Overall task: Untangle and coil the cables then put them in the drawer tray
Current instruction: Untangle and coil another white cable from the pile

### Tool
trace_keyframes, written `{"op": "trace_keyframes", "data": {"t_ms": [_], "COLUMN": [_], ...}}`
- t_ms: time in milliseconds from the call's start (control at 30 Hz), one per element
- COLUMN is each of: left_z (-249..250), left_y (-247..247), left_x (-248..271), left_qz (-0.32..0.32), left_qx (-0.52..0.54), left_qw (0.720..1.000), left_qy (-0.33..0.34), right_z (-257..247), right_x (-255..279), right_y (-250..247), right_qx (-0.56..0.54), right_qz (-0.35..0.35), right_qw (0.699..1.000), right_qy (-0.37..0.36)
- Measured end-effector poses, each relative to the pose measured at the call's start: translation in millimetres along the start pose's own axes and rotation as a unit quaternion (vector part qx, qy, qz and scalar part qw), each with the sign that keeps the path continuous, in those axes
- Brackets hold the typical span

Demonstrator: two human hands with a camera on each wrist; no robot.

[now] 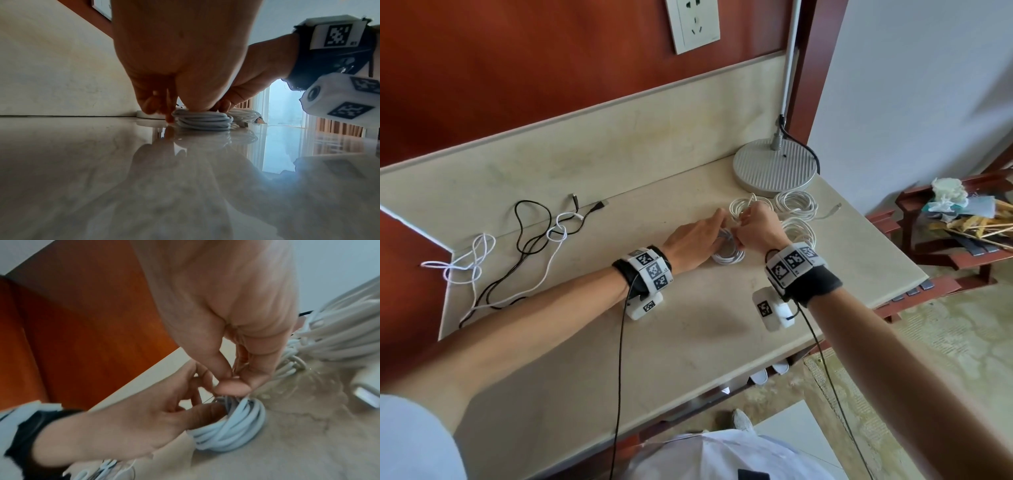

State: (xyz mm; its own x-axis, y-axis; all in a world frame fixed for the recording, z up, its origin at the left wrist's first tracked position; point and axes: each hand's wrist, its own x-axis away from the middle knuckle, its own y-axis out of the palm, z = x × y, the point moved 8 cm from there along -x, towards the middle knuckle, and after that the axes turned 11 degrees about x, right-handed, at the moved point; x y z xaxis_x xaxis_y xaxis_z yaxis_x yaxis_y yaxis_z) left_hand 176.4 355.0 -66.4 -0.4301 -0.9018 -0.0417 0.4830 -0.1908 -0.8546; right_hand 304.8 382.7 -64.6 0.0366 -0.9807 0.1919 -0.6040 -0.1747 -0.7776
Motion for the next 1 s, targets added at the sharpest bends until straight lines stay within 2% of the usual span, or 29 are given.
{"op": "trace_keyframes", "data": {"t_ms": [100,200,300,433,633,800,1000], "left_z": [-4,-4,0,-6,-7,-7,-11], "left_y": [2,4,-5,-13,-19,-21,-24], "left_x": [-1,0,0,-4,-13,-18,-20], "left_qz": [0.017,0.000,0.019,0.031,0.019,0.005,-0.019], "left_qx": [-0.044,0.004,0.060,0.074,0.092,0.079,0.089], "left_qw": [0.999,0.999,0.997,0.997,0.995,0.996,0.996], "left_qy": [0.023,0.033,0.047,0.018,0.032,0.030,0.020], "right_z": [-10,-12,-12,-16,-15,-7,7], "right_x": [6,8,12,18,15,15,15], "right_y": [-1,0,4,8,13,13,12], "right_qx": [0.044,0.042,0.037,0.064,0.081,0.038,-0.072], "right_qz": [0.024,0.037,0.044,0.057,0.032,0.051,0.089], "right_qw": [0.998,0.998,0.997,0.992,0.990,0.990,0.990], "right_qy": [-0.027,-0.032,-0.050,-0.089,-0.110,-0.124,-0.082]}}
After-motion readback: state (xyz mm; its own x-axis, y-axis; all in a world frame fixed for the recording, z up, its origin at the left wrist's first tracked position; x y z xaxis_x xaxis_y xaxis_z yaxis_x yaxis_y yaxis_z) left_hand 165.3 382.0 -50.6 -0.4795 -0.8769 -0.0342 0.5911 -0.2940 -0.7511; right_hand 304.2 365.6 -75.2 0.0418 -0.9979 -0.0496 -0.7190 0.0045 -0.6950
